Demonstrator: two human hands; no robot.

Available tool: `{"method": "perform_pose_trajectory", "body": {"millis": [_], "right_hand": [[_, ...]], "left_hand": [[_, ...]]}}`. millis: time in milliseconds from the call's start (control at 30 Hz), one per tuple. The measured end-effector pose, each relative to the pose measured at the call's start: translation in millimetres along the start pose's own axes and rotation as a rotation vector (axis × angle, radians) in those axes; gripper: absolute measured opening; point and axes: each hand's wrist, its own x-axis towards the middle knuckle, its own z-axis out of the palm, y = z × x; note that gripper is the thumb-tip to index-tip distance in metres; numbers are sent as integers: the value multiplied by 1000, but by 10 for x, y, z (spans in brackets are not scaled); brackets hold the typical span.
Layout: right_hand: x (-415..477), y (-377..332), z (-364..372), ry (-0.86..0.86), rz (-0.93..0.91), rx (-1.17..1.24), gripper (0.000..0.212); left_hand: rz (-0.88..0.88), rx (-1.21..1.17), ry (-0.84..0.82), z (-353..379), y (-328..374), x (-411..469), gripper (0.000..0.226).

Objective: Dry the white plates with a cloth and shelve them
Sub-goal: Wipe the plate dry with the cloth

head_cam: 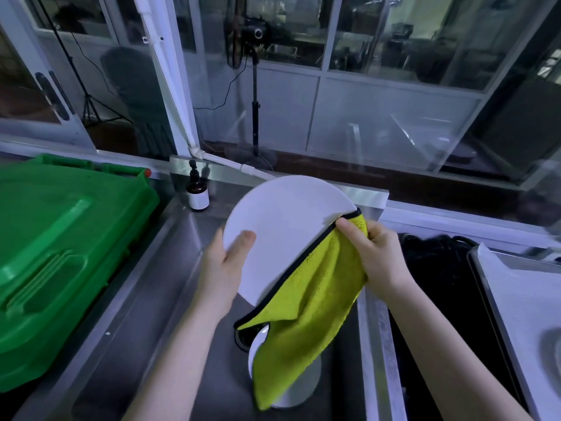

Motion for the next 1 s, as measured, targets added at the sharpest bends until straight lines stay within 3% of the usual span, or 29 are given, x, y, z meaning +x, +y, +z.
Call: {"method": "perform_pose_trajectory", "body": {"millis": [133, 233, 333, 400, 467, 600, 700, 867, 1000], "right_hand": [[90, -178, -58, -103, -128, -231, 31], [170, -302, 28, -244, -247, -454, 45], [178, -284, 164, -407, -347, -645, 56], [171, -237, 159, -379, -375, -641, 60], [162, -197, 81, -253, -330, -543, 59], [119, -49, -35, 46, -87, -31, 38], [94, 53, -25, 57, 39, 125, 43], [162, -74, -73, -26, -22, -13, 26], [271, -320, 0, -239, -223, -469, 44]], "left_hand": [[109, 199, -191, -145, 326, 189, 27], [193, 498, -362, -113, 535, 307, 38], [313, 688, -517, -16, 581, 339, 15], [309, 578, -489, -31, 547, 332, 15], [230, 311, -329, -113, 461, 291, 19], [59, 13, -83, -95, 116, 41, 27], [29, -45, -21, 48, 29, -12, 39], [141, 105, -130, -66, 229, 163, 15], [216, 492, -366, -155, 519, 346, 21]]}}
